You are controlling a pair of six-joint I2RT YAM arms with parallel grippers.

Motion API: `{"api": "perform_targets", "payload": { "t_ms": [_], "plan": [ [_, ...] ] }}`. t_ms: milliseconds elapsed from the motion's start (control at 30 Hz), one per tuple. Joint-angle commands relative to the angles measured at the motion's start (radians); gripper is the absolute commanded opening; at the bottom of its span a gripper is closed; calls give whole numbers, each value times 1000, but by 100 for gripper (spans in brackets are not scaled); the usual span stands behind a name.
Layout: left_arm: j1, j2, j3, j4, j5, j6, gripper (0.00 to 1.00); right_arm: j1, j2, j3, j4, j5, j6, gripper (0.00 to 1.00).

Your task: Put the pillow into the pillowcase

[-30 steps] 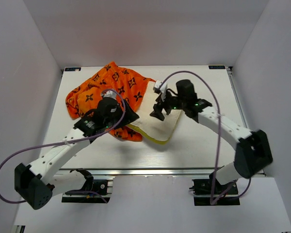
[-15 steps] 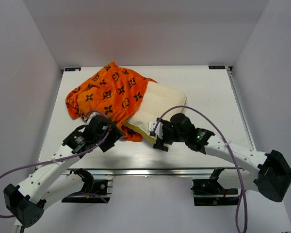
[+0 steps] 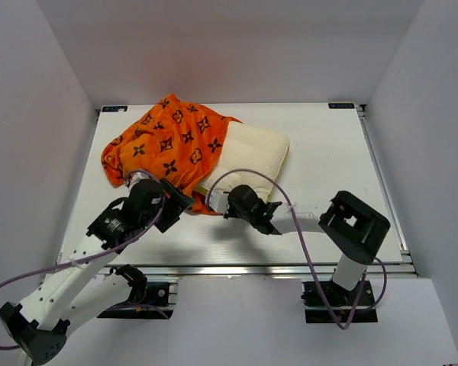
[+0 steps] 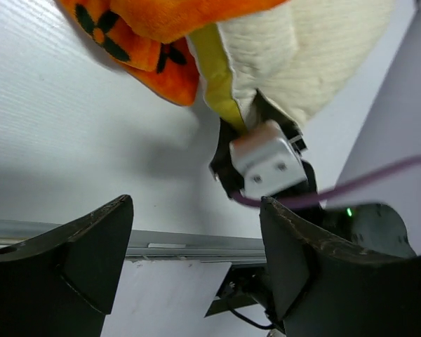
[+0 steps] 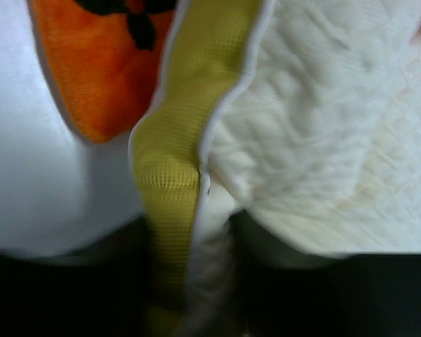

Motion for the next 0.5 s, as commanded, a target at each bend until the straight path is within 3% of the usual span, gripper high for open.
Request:
{"api": "perform_targets", "payload": {
  "t_ms": [0, 33, 67, 200, 267, 300, 333, 400, 467],
  "plan": [
    [5, -74, 49, -21, -45, 8, 82, -84, 24, 156, -30, -23, 94, 29],
    [5, -107, 54, 4, -44, 24, 82, -113, -6, 207, -98, -194, 153, 14],
    [5, -127, 56, 16, -41, 36, 82, -142, -17, 257, -211, -270, 266, 0],
    [5, -204, 80, 27, -57, 99, 81, -245, -30, 561, -461, -624, 462, 0],
    [5, -232, 104, -4, -80, 128, 80, -311, -10, 804, -544, -910, 683, 0],
    [4, -238, 112, -4, -89, 136, 80, -323, -10, 805, -545, -912, 684, 0],
    [5, -242, 120, -22, -102, 142, 80, -334, 10, 860, -569, -1023, 811, 0],
    [5, -252, 140, -37, -132, 154, 80, -368, 23, 956, -533, -1097, 968, 0],
    [5, -253, 148, -53, -148, 159, 80, -392, 41, 980, -399, -1175, 1231, 0]
  ]
}}
